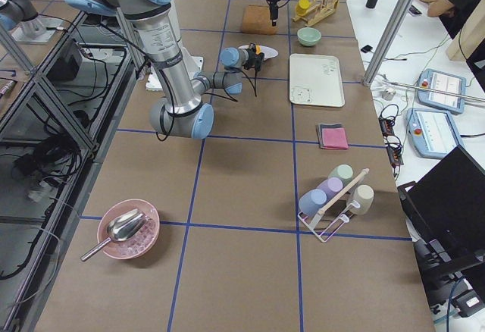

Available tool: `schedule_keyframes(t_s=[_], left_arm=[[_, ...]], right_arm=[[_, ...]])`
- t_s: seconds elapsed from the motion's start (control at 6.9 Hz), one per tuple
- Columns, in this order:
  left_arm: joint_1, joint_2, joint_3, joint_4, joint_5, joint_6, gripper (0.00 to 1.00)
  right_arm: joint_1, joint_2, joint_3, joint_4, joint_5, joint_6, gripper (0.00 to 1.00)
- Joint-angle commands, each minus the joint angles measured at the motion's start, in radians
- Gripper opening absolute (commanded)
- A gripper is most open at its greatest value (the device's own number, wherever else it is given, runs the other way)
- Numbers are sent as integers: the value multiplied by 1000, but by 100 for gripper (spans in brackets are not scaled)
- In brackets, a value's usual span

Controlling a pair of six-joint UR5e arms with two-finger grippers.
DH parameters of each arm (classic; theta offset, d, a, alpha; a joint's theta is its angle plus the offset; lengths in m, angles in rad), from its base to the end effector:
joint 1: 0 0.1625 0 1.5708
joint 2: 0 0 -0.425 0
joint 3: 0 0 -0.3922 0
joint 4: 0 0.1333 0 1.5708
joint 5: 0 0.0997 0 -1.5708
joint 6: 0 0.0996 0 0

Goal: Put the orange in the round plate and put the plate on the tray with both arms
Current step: 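Slide the plate onto the cream tray with the right gripper while the left withdraws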

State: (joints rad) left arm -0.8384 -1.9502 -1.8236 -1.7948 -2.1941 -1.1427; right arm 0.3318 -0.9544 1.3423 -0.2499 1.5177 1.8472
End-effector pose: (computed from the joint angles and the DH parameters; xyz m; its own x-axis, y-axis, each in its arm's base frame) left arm 0.3455 -0.4966 0.3032 0.5269 -0.0818 -0.8460 0.0991 0.9945 -0.0344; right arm -0.6106 -0.3569 0.2485 -0.2275 0.2099 0.9509 -0.3253 0.9040 -0.2773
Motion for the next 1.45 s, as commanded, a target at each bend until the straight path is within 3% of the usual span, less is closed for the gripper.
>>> schedule_keyframes(t_s=[0.0,0.29,0.58,0.72,1.01,1.3], left_arm=[[-33,37,-20,0,-7,64,98],[-76,71,-31,0,-7,137,98],[-126,117,-22,0,0,295,98],[-128,129,-20,-2,5,325,98],[-133,129,-16,-2,5,328,98],[-134,131,-9,-2,7,328,98]], right_arm=[[10,9,12,0,-13,65,0],[45,42,12,0,-86,128,0],[99,65,-38,-9,-289,249,0],[124,69,-86,-12,-348,294,0],[133,89,-111,-258,-462,354,0],[133,112,-117,-358,-503,427,0]])
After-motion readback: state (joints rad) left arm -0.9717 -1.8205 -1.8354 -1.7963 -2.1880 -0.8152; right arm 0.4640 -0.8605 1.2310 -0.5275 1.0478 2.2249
